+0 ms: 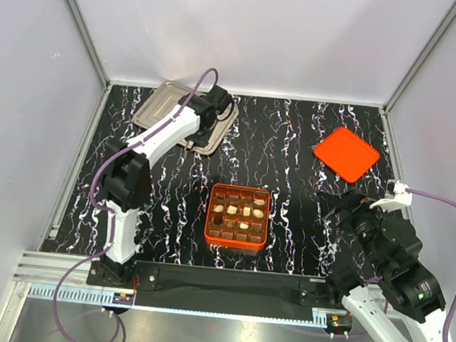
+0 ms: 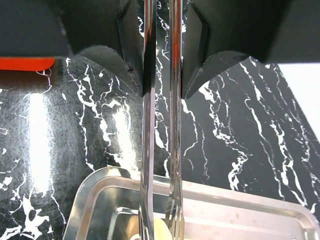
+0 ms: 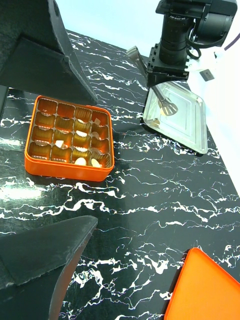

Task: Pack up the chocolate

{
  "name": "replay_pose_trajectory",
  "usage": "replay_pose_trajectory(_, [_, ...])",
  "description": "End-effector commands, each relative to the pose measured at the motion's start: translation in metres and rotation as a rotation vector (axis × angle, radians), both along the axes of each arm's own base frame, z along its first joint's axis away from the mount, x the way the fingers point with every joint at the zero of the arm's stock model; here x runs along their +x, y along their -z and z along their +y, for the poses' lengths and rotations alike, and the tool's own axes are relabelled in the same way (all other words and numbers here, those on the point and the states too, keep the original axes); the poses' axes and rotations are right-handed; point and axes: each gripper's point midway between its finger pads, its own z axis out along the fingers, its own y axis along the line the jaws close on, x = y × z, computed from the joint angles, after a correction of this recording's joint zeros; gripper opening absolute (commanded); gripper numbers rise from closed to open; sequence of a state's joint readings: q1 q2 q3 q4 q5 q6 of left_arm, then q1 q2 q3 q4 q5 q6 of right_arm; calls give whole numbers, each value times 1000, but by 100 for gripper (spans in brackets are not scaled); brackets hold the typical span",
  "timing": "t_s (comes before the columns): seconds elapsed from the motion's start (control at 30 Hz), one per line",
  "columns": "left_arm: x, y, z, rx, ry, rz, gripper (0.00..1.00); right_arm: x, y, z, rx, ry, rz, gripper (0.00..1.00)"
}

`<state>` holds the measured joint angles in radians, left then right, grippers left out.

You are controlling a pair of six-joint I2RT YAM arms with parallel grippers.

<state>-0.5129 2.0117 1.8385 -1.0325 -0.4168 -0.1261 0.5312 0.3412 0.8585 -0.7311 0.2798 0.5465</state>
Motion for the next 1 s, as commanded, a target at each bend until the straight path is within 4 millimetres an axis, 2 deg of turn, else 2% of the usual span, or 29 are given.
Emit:
replay_pose_trajectory(0.0, [5,-41,3,4,-3,-90,36,0,-20,-4,13,19,-52,100])
replay_pose_trajectory(0.13, [-13,-61,-7,-60,19,-91,36,1,-21,-3,14,13,-48,100])
replay_pose_trajectory(0.2, [-25,-67,-19,-124,53,-86,36,1,-22,-2,15,12,-48,100])
replay_pose_trajectory(0.23, [-34,-68,-26,-131,74,-85,36,1,-22,-3,17,14,-49,100])
replay_pose_trajectory(0.27, [-41,-80,-29,-153,87,-107,36,2,-21,-3,16,15,-48,100])
replay_pose_trajectory(0.3, [-52,-84,-40,-171,119,-104,36,2,-20,-2,16,14,-43,100])
replay_pose_trajectory(0.37, [-71,-96,-46,-203,145,-106,36,1,-20,-1,22,9,-43,100])
replay_pose_trajectory(0.47, [-102,-98,-66,-253,213,-77,36,-1,-21,-2,29,7,-39,100])
replay_pose_trajectory(0.5, [-120,-105,-79,-293,262,-70,36,-2,-22,-3,29,10,-41,100])
replay_pose_trajectory(0.53, [-133,-100,-82,-300,286,-45,36,-3,-22,-4,30,13,-43,100])
replay_pose_trajectory(0.6, [-162,-106,-97,-348,343,-36,36,-5,-22,-9,21,32,-41,100])
replay_pose_trajectory(0.63, [-175,-96,-98,-344,354,-5,36,-6,-21,-10,19,37,-39,100])
replay_pose_trajectory(0.7, [-200,-93,-113,-383,400,19,36,-8,-20,-15,11,53,-36,100])
replay_pose_trajectory(0.73, [-211,-88,-111,-385,406,31,36,-9,-20,-17,9,59,-37,100])
replay_pose_trajectory(0.8, [-232,-85,-122,-419,438,56,36,-12,-21,-22,7,72,-39,100])
replay_pose_trajectory(0.9, [-255,-81,-131,-444,475,82,36,-14,-21,-26,1,89,-36,100])
replay_pose_trajectory(0.97, [-263,-78,-135,-458,486,93,36,-16,-21,-28,1,92,-36,100])
